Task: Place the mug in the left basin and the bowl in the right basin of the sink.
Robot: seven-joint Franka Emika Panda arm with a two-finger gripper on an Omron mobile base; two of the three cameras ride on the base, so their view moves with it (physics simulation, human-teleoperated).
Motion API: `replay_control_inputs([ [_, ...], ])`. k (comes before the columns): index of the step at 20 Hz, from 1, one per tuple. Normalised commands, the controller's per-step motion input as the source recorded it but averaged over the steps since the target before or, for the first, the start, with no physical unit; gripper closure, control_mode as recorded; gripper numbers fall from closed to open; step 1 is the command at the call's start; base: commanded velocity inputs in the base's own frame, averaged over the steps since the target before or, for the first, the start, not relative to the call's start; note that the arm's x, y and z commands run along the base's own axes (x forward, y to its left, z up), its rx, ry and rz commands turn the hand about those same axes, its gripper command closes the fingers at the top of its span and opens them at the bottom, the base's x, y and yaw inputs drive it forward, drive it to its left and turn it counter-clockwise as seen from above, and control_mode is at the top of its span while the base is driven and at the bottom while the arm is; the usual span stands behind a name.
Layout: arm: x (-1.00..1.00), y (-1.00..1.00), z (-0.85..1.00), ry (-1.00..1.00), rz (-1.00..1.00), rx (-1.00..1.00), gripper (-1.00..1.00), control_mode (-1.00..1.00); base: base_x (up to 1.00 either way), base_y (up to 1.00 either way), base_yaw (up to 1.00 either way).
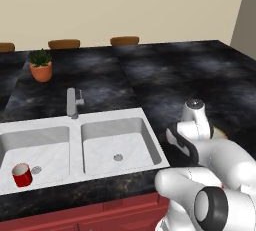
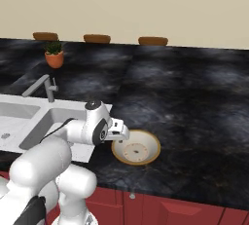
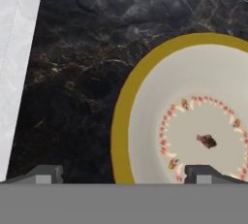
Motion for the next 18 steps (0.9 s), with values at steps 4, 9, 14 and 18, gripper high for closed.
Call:
replay_control_inputs([
  [4, 0.01, 0.00, -0.23, 0.00, 0.00, 0.00, -1.00, -1.00, 0.00, 0.00, 0.00],
  [9, 0.06, 0.00, -0.27, 0.00, 0.00, 0.00, -1.00, -1.00, 0.00, 0.00, 0.00],
  [14, 0.08, 0.00, -0.25, 0.00, 0.00, 0.00, -1.00, -1.00, 0.00, 0.00, 0.00],
  [18, 0.08, 0.00, -0.24, 0.00, 0.00, 0.00, -1.00, -1.00, 0.00, 0.00, 0.00],
])
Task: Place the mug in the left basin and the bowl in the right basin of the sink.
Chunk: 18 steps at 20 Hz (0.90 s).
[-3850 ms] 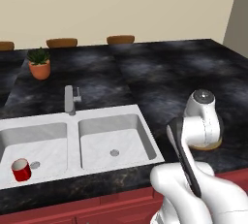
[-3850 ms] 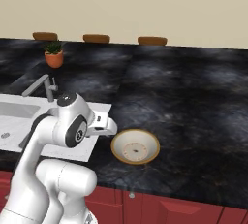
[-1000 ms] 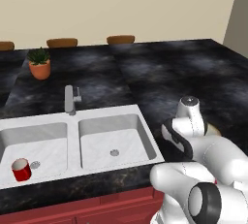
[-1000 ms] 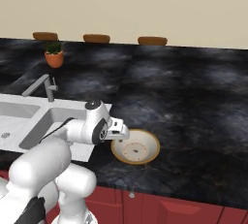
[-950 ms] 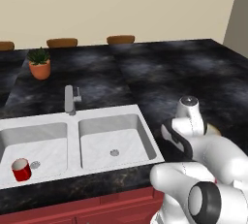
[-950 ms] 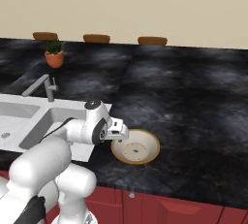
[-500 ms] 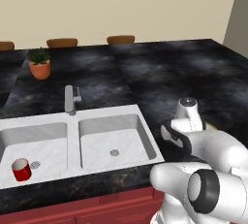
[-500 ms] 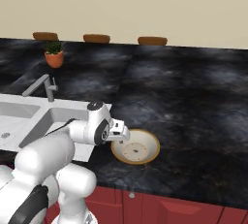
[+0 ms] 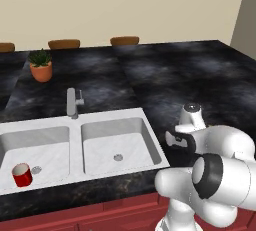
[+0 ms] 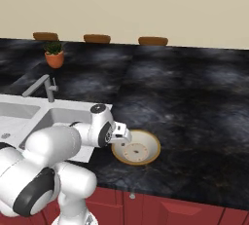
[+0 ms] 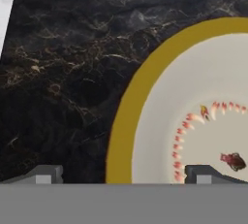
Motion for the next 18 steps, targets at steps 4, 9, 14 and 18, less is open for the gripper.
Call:
replay_control_inputs([
  [4, 0.05, 0.00, -0.22, 0.00, 0.00, 0.00, -1.00, -1.00, 0.00, 0.00, 0.00],
  [9, 0.00, 0.00, -0.19, 0.00, 0.00, 0.00, 1.00, -1.00, 0.00, 0.00, 0.00],
  [14, 0.00, 0.00, -0.02, 0.00, 0.00, 0.00, 1.00, -1.00, 0.00, 0.00, 0.00],
  [18, 0.00, 0.00, 0.00, 0.00, 0.00, 0.00, 1.00, -1.00, 0.00, 0.00, 0.00],
])
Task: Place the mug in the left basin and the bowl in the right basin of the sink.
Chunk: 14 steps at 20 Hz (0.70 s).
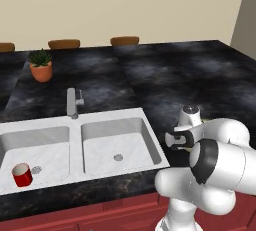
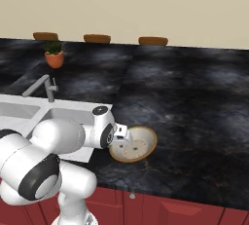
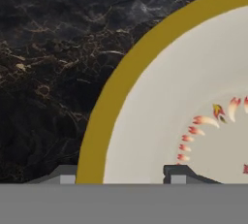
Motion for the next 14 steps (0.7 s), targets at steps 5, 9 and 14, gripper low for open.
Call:
replay_control_inputs([
  [5, 0.00, 0.00, 0.00, 0.00, 0.00, 0.00, 1.00, -1.00, 0.00, 0.00, 0.00],
  [9, 0.00, 0.00, 0.01, -0.01, 0.01, 0.00, 1.00, -1.00, 0.00, 0.00, 0.00],
  [14, 0.00, 0.00, 0.29, -0.05, 0.08, 0.00, 1.00, -1.00, 0.00, 0.00, 0.00],
])
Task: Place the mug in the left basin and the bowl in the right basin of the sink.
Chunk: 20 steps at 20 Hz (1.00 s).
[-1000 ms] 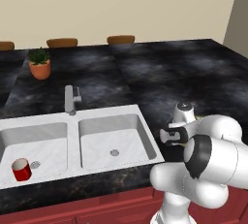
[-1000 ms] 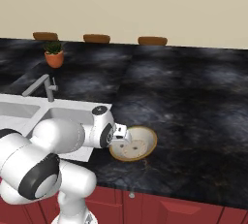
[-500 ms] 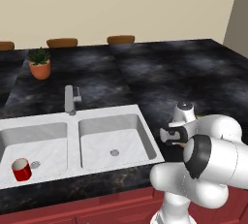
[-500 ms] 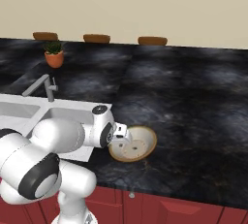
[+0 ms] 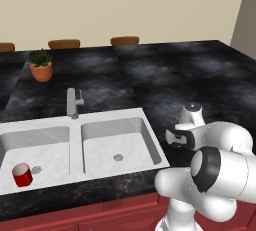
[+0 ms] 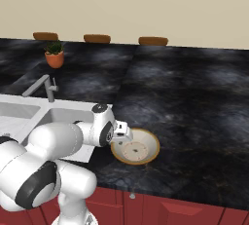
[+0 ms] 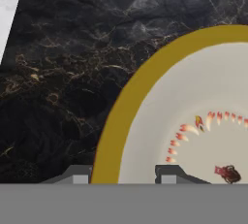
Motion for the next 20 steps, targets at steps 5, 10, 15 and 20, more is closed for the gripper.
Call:
replay_control_inputs([
  [5, 0.00, 0.00, 0.47, -0.05, 0.13, 0.00, 1.00, -1.00, 0.00, 0.00, 0.00],
  [10, 0.00, 0.00, 0.43, -0.01, 0.19, 0.00, 1.00, -1.00, 0.00, 0.00, 0.00],
  [15, 0.00, 0.06, 0.34, 0.00, 0.24, -0.01, 1.00, -1.00, 0.00, 0.00, 0.00],
  [20, 0.00, 0.22, 0.24, 0.00, 0.29, -0.03, 1.00, -1.00, 0.00, 0.00, 0.00],
])
